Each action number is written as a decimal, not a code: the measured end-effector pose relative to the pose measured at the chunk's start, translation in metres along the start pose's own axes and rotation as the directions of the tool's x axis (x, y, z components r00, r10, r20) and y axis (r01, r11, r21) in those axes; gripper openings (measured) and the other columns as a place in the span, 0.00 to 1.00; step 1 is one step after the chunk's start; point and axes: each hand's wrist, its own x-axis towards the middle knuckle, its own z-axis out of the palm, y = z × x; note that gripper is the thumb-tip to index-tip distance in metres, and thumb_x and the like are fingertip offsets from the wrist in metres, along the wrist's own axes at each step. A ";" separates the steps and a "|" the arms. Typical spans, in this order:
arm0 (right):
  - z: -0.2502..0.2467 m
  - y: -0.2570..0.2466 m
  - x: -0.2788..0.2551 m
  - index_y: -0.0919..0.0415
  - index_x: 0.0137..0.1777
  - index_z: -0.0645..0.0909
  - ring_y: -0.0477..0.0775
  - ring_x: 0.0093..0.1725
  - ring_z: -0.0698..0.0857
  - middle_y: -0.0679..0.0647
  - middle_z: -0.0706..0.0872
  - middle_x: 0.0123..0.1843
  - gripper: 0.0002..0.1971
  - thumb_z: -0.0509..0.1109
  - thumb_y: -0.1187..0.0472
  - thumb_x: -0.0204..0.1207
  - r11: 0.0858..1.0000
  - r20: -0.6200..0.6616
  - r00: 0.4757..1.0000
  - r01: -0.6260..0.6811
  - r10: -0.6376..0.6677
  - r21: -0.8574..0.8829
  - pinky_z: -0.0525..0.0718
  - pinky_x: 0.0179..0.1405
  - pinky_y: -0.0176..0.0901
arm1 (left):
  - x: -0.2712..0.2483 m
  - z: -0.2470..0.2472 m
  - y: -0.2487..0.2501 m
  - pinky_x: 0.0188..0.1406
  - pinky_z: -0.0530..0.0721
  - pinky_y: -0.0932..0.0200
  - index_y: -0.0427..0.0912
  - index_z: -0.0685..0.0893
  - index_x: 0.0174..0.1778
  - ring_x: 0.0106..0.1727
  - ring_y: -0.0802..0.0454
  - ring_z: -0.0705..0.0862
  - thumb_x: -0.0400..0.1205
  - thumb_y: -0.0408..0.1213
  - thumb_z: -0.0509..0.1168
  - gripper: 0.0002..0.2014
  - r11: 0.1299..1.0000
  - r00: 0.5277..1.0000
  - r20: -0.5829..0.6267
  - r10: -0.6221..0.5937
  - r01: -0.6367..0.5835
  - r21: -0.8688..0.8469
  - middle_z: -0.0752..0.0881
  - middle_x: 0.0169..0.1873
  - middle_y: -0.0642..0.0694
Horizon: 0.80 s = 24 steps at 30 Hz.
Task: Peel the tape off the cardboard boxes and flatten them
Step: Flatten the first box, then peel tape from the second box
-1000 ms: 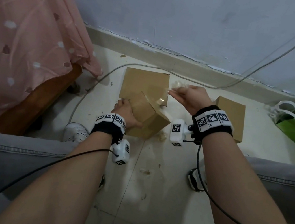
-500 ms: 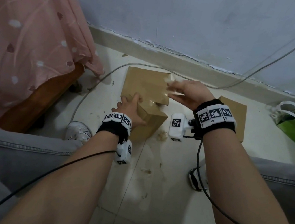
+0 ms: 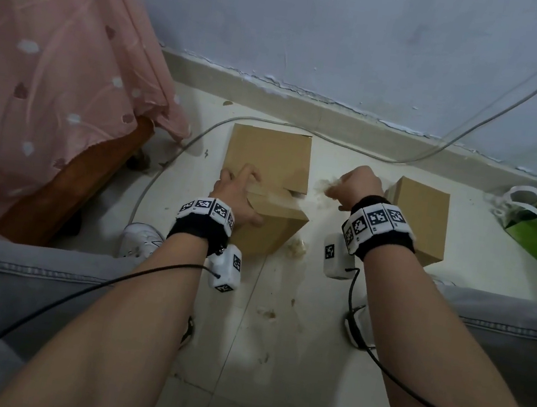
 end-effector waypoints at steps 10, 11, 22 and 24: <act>-0.018 -0.024 -0.015 0.77 0.73 0.64 0.63 0.28 0.90 0.72 0.87 0.37 0.17 0.51 0.74 0.86 0.475 0.109 0.994 -0.090 -0.013 0.875 0.92 0.33 0.58 | -0.007 0.004 -0.019 0.63 0.82 0.40 0.60 0.46 0.84 0.67 0.32 0.75 0.64 0.36 0.81 0.61 0.989 0.987 0.093 -0.132 0.125 0.085 0.56 0.72 0.42; -0.021 -0.024 -0.013 0.79 0.73 0.64 0.61 0.27 0.90 0.71 0.86 0.37 0.17 0.51 0.74 0.86 0.468 0.072 0.997 -0.070 0.012 0.881 0.92 0.34 0.58 | -0.008 0.005 -0.023 0.65 0.81 0.42 0.57 0.48 0.83 0.68 0.33 0.74 0.63 0.36 0.81 0.60 0.987 0.987 0.080 -0.142 0.135 0.088 0.58 0.71 0.42; -0.034 -0.015 -0.003 0.79 0.75 0.64 0.56 0.39 0.85 0.62 0.80 0.39 0.24 0.60 0.82 0.78 0.276 -0.258 0.947 0.201 0.189 0.940 0.89 0.58 0.57 | -0.016 0.035 -0.051 0.66 0.76 0.43 0.45 0.56 0.76 0.71 0.34 0.68 0.62 0.38 0.83 0.52 0.951 0.970 0.021 -0.242 0.233 0.204 0.63 0.69 0.39; -0.042 -0.016 0.000 0.81 0.74 0.68 0.52 0.39 0.79 0.58 0.75 0.37 0.22 0.60 0.80 0.79 0.337 -0.296 0.931 0.214 0.215 0.917 0.84 0.66 0.52 | -0.018 0.039 -0.059 0.65 0.77 0.43 0.44 0.58 0.75 0.70 0.34 0.69 0.63 0.38 0.81 0.49 0.940 0.965 0.004 -0.263 0.256 0.224 0.64 0.68 0.38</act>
